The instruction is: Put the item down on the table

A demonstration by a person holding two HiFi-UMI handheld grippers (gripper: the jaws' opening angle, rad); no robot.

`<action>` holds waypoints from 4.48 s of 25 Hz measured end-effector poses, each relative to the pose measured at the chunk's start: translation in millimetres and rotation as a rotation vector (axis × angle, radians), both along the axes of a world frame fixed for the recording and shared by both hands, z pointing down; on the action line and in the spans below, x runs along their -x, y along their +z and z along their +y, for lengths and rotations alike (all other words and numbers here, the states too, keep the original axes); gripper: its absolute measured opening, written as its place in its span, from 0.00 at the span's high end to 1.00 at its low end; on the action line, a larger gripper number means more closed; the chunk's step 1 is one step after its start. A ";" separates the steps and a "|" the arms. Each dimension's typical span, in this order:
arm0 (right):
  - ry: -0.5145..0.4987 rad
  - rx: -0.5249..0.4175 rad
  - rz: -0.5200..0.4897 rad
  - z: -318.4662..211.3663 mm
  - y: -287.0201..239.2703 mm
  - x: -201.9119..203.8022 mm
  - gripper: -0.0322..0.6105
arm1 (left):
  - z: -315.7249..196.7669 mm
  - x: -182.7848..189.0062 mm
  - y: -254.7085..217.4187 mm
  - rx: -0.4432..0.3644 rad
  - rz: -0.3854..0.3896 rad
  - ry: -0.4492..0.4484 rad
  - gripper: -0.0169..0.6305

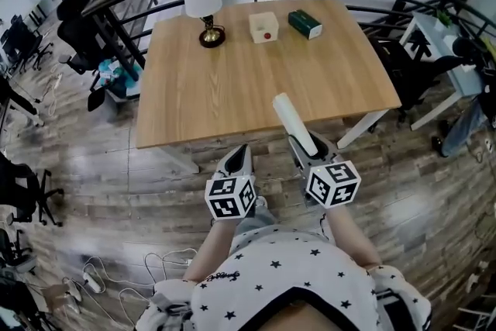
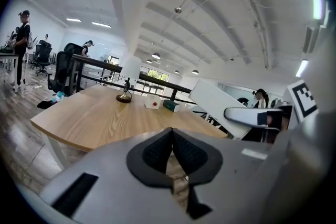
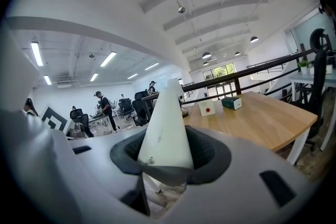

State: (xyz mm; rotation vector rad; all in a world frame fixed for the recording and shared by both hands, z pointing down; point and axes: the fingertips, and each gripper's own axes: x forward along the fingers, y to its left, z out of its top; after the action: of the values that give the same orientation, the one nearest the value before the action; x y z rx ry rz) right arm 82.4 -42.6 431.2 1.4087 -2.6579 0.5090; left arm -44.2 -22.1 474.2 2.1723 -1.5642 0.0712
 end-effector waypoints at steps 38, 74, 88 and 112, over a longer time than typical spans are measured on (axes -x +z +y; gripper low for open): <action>-0.058 0.111 0.101 -268.8 67.6 42.4 0.71 | -240.3 44.6 43.9 0.102 0.008 -0.041 0.95; -0.138 0.259 0.422 -374.1 215.6 39.3 0.70 | -299.9 46.5 92.6 0.228 0.001 -0.105 0.95; -0.140 0.272 0.487 -363.3 227.2 41.4 0.69 | -287.8 47.7 94.2 0.238 -0.005 -0.091 0.95; -0.201 0.254 0.439 -322.7 216.8 65.1 0.59 | -252.0 43.3 92.2 0.245 -0.011 -0.081 0.95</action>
State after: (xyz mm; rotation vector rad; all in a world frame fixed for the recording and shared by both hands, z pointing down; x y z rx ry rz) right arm 17.3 -365.3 648.0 1.0275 -2.2571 0.4362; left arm -87.4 -274.1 566.4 1.9209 -1.5594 0.2371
